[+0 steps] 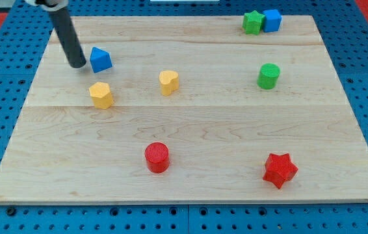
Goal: Move the blue triangle top diagonally to the yellow heart
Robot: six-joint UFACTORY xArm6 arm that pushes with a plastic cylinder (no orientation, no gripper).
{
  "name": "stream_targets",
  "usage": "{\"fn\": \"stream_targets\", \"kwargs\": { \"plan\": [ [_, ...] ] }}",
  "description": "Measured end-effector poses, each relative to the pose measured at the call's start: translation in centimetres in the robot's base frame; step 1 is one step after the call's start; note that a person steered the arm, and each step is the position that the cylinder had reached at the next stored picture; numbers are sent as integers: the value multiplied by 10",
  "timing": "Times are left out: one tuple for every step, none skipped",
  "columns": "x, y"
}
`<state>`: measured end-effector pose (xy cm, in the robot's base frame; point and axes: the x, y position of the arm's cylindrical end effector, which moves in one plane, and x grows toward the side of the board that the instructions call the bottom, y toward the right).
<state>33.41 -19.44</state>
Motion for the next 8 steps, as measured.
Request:
{"fn": "stream_targets", "kwargs": {
  "plan": [
    [0,20],
    [0,37],
    [0,66],
    [-11,102],
    [-42,111],
    [-73,115],
    [-76,138],
    [-65,149]
  ]
}}
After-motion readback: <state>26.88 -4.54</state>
